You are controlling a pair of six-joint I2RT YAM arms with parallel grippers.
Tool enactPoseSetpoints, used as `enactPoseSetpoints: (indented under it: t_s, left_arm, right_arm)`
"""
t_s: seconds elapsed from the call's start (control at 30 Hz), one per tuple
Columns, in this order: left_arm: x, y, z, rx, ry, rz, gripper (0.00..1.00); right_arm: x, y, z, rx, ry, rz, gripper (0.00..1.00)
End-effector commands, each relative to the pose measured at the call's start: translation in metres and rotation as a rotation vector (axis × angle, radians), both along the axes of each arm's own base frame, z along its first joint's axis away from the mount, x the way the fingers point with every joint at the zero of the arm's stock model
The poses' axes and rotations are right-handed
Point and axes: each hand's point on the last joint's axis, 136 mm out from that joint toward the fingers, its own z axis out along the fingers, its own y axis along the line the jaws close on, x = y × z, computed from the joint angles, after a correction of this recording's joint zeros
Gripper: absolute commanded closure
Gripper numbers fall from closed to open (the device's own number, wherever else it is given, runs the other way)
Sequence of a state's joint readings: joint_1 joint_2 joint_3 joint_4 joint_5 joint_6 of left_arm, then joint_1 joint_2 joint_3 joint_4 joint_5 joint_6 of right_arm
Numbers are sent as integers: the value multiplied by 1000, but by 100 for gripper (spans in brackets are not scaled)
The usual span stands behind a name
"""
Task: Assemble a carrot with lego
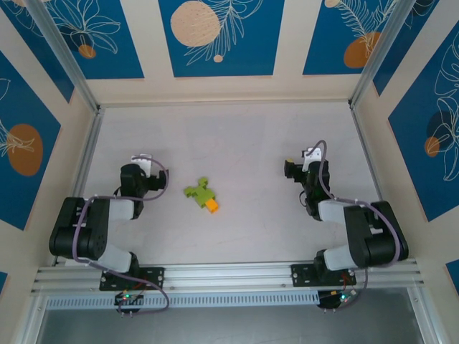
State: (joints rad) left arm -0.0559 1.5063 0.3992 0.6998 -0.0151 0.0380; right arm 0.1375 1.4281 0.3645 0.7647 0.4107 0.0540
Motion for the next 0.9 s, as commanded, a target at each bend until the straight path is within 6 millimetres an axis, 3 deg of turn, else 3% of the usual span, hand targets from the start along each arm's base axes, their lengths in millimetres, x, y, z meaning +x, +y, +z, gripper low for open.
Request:
enactPoseSetpoints:
  t_s: [0.0,0.17,0.27,0.87]
  left_arm:
    - [15,-10,23,9,-88,-54,1]
    - [12,-5,19,16,-111,-15,1]
    - [12,-4,19,19,-114,-11,1]
    - [12,-5,19,16,-110,-15,1]
  right_arm:
    - [11,4,8,44,-41,45,6]
    - [15,-10,-6,133,-1,32,6]
    - [16,-9,-6,134,-7,41,0]
    - [16,-9,-5,135,-10,41,0]
